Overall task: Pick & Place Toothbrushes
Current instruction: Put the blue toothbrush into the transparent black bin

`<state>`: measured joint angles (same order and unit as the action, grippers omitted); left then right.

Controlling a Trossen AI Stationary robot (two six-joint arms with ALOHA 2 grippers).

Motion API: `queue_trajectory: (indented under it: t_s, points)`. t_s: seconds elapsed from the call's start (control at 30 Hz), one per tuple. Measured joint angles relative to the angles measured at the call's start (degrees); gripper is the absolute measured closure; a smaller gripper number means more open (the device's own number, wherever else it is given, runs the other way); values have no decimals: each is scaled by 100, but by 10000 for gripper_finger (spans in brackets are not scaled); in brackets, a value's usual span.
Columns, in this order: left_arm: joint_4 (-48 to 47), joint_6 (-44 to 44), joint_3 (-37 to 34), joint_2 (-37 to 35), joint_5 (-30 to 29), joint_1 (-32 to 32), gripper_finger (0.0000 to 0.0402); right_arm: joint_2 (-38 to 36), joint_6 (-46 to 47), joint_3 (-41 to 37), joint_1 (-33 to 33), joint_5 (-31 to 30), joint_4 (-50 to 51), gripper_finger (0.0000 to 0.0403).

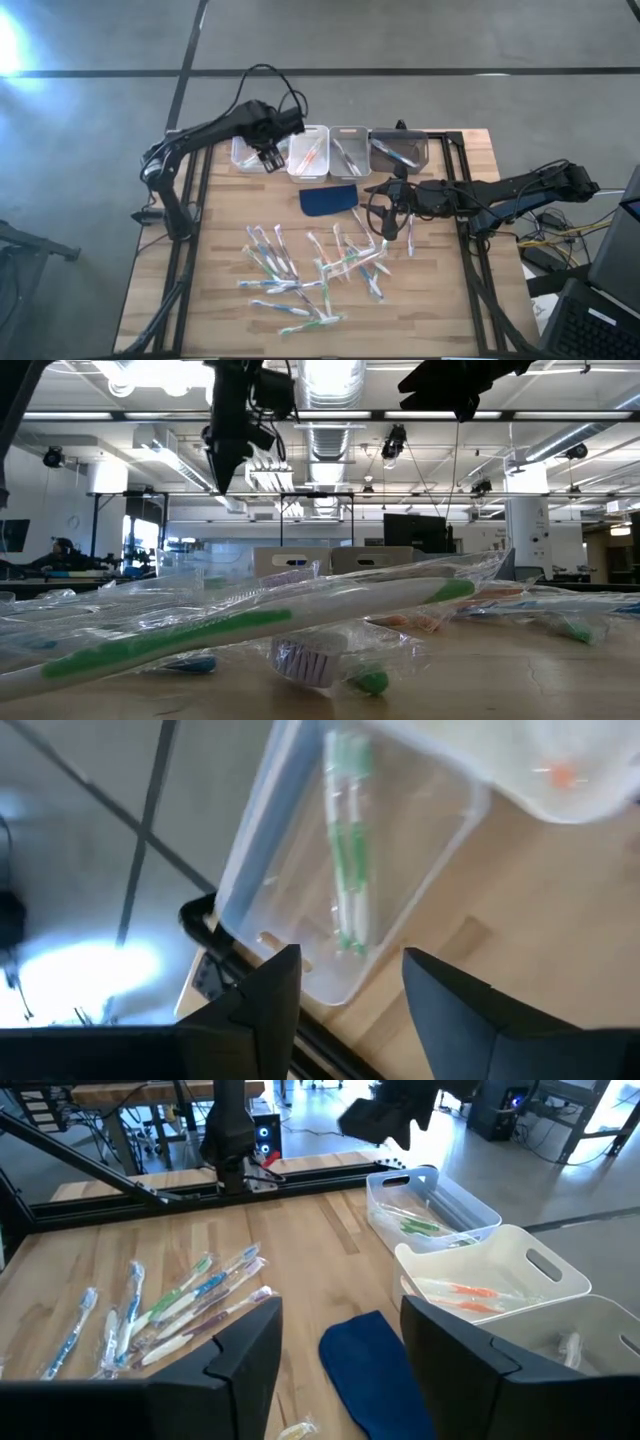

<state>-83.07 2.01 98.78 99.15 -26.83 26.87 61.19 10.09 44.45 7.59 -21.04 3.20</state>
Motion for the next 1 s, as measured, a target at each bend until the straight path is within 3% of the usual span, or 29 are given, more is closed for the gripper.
queue_trajectory:
  t_s: [0.23,1.0]
  points:
    - [-20,220,-55,-202,0,-930,225,7,0,-12,0,-1,2,204]
    - [-253,1683,-102,-769,2,-4589,225,15,0,-66,-1,0,2,268]
